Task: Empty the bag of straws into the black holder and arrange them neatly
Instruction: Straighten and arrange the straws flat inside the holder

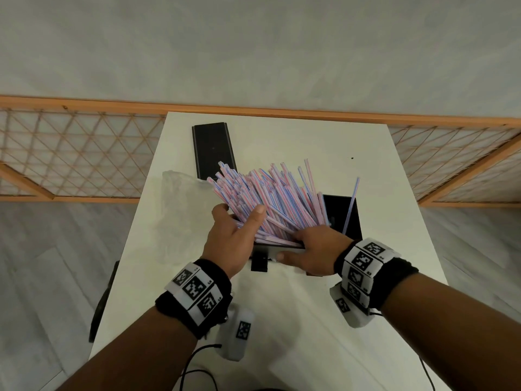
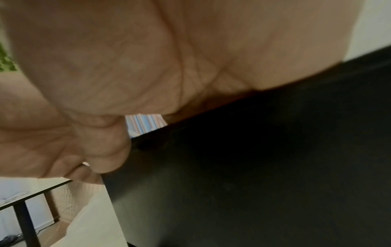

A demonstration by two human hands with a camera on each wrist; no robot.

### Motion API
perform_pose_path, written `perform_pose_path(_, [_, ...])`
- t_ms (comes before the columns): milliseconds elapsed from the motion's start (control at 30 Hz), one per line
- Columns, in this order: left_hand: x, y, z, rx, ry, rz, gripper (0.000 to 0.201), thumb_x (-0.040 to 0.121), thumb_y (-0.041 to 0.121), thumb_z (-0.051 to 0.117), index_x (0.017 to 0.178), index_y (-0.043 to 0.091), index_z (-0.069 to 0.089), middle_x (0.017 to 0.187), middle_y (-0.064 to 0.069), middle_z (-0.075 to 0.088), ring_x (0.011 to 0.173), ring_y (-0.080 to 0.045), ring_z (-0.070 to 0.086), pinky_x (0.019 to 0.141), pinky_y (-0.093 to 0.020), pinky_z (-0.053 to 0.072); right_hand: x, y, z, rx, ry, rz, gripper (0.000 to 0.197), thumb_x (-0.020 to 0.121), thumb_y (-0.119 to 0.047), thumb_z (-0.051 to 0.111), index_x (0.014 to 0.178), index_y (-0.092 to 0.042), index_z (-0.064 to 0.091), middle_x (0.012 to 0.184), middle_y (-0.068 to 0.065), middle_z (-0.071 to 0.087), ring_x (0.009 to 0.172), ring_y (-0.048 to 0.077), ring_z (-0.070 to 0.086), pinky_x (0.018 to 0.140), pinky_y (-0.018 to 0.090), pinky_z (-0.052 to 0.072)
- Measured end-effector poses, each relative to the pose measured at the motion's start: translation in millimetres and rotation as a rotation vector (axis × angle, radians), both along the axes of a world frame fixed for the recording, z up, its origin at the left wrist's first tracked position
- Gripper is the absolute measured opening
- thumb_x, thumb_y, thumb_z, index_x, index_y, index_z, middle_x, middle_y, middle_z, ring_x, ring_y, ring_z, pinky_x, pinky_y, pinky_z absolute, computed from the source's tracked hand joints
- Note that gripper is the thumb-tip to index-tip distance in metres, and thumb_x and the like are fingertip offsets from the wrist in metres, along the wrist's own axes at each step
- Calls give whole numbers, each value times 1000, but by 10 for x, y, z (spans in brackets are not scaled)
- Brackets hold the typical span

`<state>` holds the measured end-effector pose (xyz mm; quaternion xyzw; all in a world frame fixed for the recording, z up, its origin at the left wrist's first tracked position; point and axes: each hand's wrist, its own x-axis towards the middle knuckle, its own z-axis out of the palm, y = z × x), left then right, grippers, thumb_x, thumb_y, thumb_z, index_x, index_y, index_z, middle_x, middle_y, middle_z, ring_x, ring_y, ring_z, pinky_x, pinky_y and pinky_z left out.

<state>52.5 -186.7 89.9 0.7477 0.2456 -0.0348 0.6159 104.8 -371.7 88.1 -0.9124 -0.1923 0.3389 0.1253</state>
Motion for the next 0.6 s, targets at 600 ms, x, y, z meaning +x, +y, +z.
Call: perform_pose_path(600, [-18,97,5,114,-30,110,72,77,47,82,130,21,41,110,15,60,94,-6,63,81,-26,48,14,216,15,-71,53,70,45,76,-79,53,92,-37,54,90,-12,61,88,14,60,81,33,52])
